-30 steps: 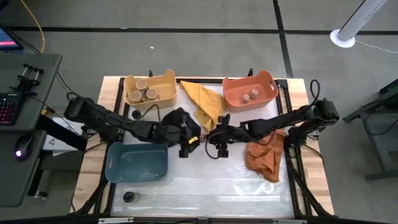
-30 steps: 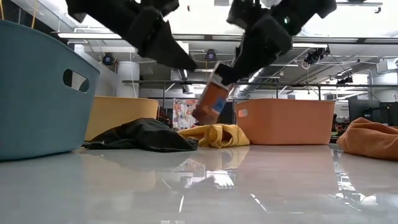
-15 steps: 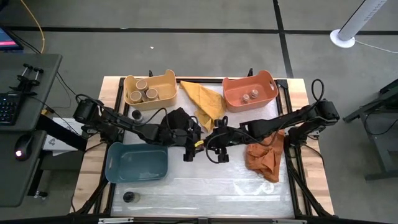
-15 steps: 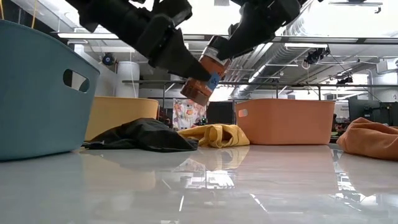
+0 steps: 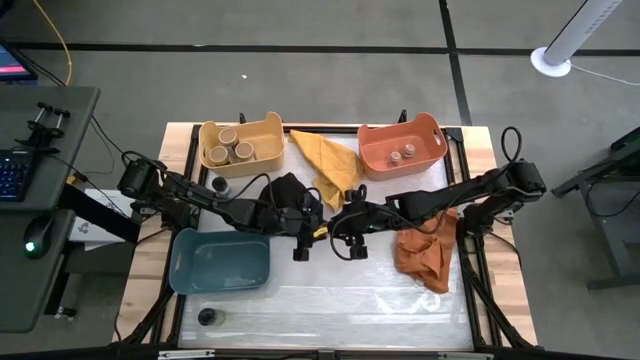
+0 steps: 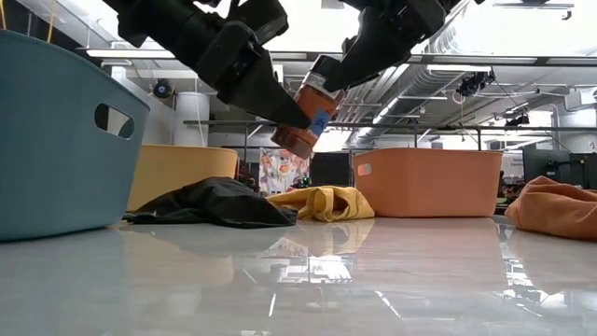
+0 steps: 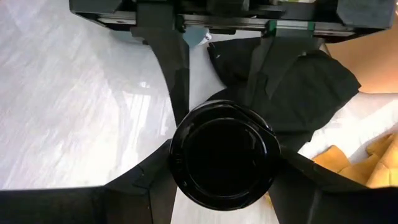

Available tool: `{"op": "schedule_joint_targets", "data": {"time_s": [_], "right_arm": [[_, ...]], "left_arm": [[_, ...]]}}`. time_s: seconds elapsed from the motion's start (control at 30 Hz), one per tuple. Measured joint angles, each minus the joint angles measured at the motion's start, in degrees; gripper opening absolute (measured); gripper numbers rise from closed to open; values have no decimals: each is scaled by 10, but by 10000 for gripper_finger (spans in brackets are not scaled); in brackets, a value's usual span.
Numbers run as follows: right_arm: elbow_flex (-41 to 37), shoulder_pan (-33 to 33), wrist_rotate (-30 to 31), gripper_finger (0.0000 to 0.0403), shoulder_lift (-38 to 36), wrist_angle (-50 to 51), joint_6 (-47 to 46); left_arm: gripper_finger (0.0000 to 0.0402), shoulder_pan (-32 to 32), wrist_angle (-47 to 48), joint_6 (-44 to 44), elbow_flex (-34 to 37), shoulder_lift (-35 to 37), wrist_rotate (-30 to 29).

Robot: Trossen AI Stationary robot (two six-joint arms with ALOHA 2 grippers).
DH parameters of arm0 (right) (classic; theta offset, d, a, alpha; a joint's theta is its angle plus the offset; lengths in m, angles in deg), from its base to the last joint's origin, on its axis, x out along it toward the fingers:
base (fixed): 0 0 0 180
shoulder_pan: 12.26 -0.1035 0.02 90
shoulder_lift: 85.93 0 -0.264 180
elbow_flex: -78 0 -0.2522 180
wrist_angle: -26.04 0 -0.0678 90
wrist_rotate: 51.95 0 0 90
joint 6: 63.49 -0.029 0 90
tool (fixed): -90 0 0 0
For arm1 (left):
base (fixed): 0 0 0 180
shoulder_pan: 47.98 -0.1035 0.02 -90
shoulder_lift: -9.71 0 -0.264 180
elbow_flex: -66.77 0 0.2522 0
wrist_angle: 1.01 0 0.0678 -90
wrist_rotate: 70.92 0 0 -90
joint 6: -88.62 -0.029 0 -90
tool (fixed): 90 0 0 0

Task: Sort spices by type
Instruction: Put the bottom right black spice bottle into the blue bin

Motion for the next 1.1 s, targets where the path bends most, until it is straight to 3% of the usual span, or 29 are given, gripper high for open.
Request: {"op": "schedule_joint_targets", "data": {"time_s": [0.13,0.53,0.67,0.8,1.1], "right_arm": [[0,0,-2,194,0,0,0],[0,0,-2,194,-1,-6,-4],[0,0,21,255,0,-24,-15],[0,-1,104,310,-7,-16,-15],[-22,1,137,323,-67,8,-30]], "left_arm": [[160,0,-6,0,0,0,5],[158,-10,-14,5,1,0,15],[128,-11,-24,11,0,0,6],[103,-16,-11,13,-1,3,-1],[98,-36,59,9,12,79,-8]]}}
